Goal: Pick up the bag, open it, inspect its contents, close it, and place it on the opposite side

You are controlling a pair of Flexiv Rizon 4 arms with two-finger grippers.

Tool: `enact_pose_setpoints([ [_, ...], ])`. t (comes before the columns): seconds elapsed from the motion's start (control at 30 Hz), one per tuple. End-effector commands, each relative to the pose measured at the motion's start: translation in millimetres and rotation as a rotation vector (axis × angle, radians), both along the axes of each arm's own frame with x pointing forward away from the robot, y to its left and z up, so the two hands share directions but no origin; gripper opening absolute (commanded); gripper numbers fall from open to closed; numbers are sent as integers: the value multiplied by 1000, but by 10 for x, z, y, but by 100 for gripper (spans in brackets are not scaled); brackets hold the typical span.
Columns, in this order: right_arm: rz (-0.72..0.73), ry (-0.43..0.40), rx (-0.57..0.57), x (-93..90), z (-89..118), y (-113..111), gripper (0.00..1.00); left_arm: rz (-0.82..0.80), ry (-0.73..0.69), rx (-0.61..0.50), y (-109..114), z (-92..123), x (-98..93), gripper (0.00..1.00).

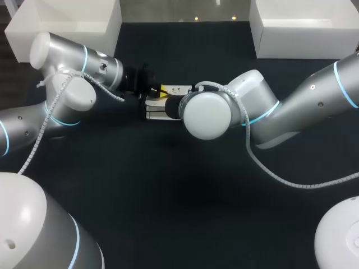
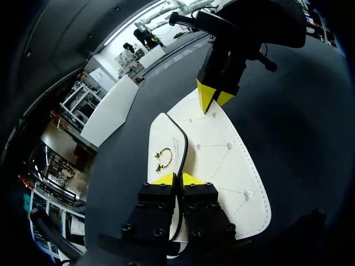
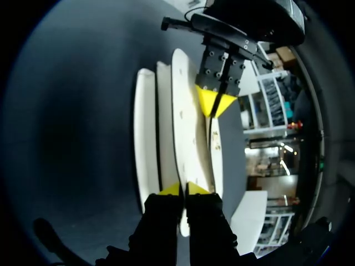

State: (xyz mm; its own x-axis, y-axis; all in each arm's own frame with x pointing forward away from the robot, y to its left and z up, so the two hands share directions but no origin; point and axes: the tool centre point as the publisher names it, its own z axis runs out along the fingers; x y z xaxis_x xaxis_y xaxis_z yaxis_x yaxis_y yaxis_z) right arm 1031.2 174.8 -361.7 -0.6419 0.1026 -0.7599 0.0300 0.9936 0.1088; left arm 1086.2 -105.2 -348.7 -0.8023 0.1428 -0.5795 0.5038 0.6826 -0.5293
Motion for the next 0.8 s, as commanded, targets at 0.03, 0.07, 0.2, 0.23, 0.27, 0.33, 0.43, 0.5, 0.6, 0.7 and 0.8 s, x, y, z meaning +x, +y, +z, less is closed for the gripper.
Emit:
enact_pose_setpoints([
  [0.03, 0, -4, 2, 9, -7, 15, 0, 2, -24, 12, -55, 3, -84, 29],
  [0.07, 0, -4, 2, 9, -7, 15, 0, 1, -31, 18, -69, 1, -84, 30],
  [0.2, 0, -4, 2, 9, -7, 15, 0, 0, -42, 32, -114, -18, -59, 9],
  [0.23, 0, -4, 2, 9, -7, 15, 0, 0, -43, 34, -121, -24, -51, 0],
  [0.27, 0, -4, 2, 9, -7, 15, 0, 0, -48, 40, -127, -28, -44, 0],
  [0.33, 0, -4, 2, 9, -7, 15, 0, 0, -64, 51, -134, -30, -41, 0],
  [0.43, 0, -4, 2, 9, -7, 15, 0, -1, -90, 68, -129, -33, -54, 0],
  [0.5, 0, -4, 2, 9, -7, 15, 0, -10, -105, 73, -95, -24, -76, 0],
  [0.6, 0, -4, 2, 9, -7, 15, 0, -34, -119, 65, -31, -1, -118, 0],
  [0.7, 0, -4, 2, 9, -7, 15, 0, -57, -126, 55, 19, 20, -144, 0],
  [0.8, 0, -4, 2, 9, -7, 15, 0, -75, -127, 53, 51, 15, -132, 0],
])
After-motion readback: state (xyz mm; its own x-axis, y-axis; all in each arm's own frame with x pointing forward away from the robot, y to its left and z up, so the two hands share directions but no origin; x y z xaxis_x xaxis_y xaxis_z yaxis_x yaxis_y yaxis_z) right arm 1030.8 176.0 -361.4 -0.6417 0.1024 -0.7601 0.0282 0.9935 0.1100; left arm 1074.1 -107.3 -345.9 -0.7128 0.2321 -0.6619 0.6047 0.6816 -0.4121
